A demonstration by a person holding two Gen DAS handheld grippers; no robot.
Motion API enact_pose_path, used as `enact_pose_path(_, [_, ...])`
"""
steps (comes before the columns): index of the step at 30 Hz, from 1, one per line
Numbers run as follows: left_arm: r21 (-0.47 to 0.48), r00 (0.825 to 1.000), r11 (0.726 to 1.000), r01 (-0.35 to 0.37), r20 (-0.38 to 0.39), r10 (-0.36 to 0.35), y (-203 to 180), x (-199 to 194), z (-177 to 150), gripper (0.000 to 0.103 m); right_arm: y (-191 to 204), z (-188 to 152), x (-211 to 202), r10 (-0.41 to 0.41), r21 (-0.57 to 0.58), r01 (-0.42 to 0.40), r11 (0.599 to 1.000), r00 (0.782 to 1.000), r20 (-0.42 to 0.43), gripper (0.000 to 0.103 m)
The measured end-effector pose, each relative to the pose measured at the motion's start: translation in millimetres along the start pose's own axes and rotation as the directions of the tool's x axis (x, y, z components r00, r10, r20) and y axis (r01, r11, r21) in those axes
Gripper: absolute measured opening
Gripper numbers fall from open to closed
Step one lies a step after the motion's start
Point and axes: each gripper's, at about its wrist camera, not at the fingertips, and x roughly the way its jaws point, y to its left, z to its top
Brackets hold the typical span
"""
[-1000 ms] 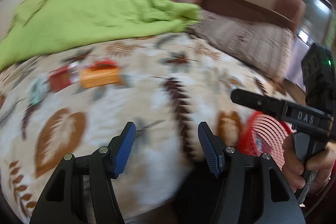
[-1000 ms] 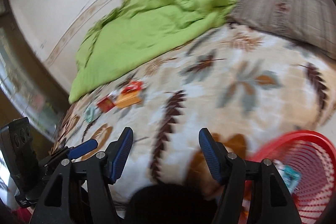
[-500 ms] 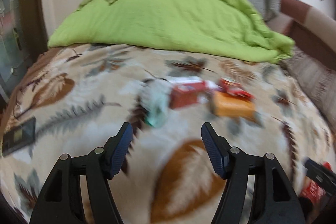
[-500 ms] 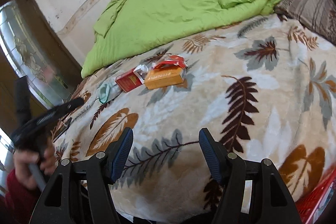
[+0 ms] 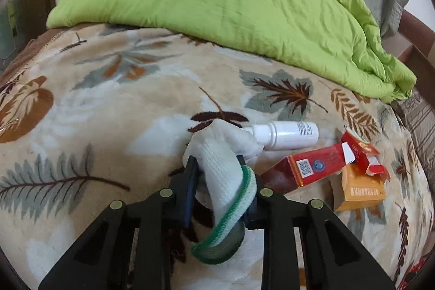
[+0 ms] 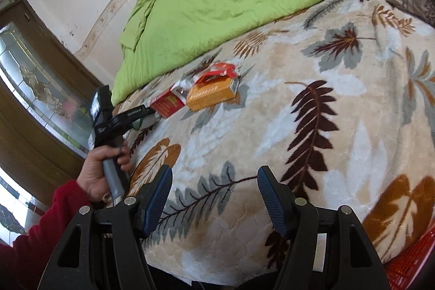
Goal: Collect trash
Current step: 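Grasp the white glove with green trim with the left gripper, then grasp the orange medicine box with the right gripper while the left holds the glove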
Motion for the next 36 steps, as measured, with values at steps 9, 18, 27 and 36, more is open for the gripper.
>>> enact_pose_path(9, [-0.014, 0.998, 1.0, 0.014, 0.064, -0.013, -10, -82, -49, 0.016, 2, 71, 62, -0.011, -0.09, 0.007, 0.996, 0.999, -0.044, 0.07])
enact_pose_path(18, [-0.031, 0.992, 0.998, -0.056, 0.111, 0.059, -10, -112, -104, 0.016, -8, 130, 167, -0.037, -0.082, 0.028, 0.996, 0.993, -0.109, 0.069])
enact_pose_path(27, [-0.087, 0.991, 0.995, -0.055, 0.117, 0.065, 10, -107, -101, 0.017, 53, 79, 149, 0.202, -0.2, -0.266, 0.943, 0.935, -0.292, 0.069])
enact_pose_path(36, [-0.041, 0.992, 0.998, -0.048, 0.118, 0.052, 1, -103, -103, 0.017, 59, 110, 180, -0.036, -0.35, -0.037, 0.936, 0.979, -0.2, 0.069])
